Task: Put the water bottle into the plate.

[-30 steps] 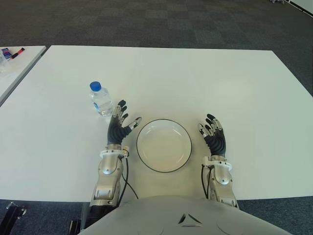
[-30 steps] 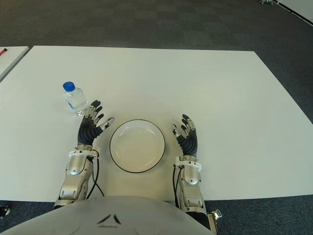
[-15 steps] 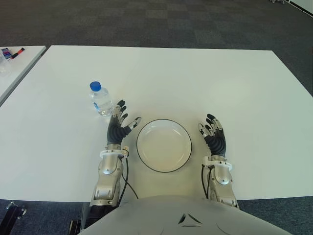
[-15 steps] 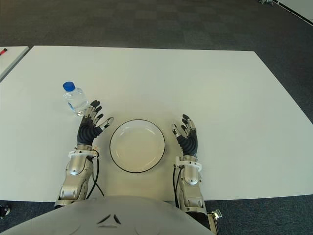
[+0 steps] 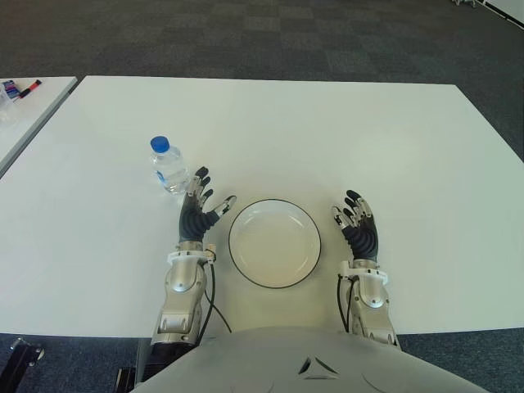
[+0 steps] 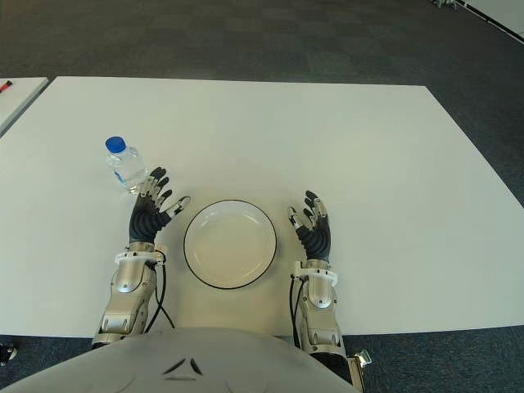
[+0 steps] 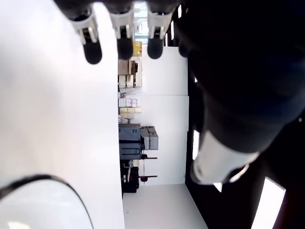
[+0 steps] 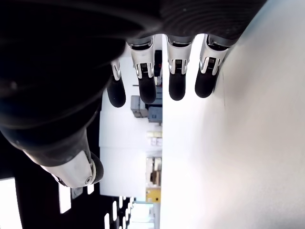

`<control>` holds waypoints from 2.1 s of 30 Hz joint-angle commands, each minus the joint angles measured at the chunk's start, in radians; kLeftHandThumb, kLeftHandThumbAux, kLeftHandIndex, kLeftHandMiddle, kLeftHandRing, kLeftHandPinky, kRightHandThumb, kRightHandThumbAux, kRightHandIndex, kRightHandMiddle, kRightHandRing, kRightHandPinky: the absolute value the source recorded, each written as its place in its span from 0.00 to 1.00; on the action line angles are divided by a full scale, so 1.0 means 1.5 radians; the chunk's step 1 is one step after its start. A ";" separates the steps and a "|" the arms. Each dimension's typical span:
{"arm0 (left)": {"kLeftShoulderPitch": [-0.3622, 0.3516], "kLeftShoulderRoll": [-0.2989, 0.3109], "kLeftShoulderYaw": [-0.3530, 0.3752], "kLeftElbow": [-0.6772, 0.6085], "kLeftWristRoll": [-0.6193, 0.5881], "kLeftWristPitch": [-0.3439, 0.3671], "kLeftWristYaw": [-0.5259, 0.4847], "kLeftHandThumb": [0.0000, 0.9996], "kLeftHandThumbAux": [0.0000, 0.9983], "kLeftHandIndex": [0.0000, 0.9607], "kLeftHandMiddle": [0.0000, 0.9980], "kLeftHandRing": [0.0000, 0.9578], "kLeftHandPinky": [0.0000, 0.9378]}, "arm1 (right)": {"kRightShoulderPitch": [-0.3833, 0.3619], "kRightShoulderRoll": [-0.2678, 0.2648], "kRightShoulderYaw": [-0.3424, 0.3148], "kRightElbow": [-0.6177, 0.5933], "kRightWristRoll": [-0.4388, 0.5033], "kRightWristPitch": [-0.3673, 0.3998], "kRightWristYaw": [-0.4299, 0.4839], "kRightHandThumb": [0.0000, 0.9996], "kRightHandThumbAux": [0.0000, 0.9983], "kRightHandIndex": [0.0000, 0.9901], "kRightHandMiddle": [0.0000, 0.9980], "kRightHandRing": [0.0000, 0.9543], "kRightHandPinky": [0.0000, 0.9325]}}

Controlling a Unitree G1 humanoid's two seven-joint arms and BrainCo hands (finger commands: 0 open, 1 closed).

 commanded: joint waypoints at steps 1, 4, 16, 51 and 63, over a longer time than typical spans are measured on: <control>-0.005 -0.005 -0.006 0.007 0.014 0.000 0.008 0.14 0.82 0.07 0.07 0.07 0.14 | -0.002 0.004 -0.001 0.016 0.005 0.005 0.002 0.44 0.69 0.16 0.14 0.11 0.14; -0.009 -0.001 -0.006 0.004 0.021 0.002 0.009 0.14 0.81 0.07 0.07 0.08 0.14 | -0.002 0.005 -0.001 0.017 0.005 0.003 0.001 0.45 0.69 0.16 0.14 0.11 0.14; -0.030 0.011 -0.002 -0.005 0.090 -0.011 0.044 0.10 0.79 0.07 0.08 0.09 0.12 | -0.001 0.009 0.000 0.020 0.004 -0.002 -0.002 0.44 0.69 0.15 0.12 0.10 0.14; -0.101 0.040 0.008 -0.079 0.136 0.000 0.063 0.12 0.76 0.06 0.06 0.05 0.07 | -0.005 0.013 0.006 0.032 -0.004 0.003 -0.014 0.43 0.70 0.15 0.11 0.09 0.13; -0.128 0.050 0.007 -0.138 0.177 0.053 0.070 0.18 0.74 0.04 0.03 0.01 0.01 | -0.009 0.013 0.011 0.038 -0.011 0.003 -0.024 0.43 0.72 0.14 0.12 0.11 0.15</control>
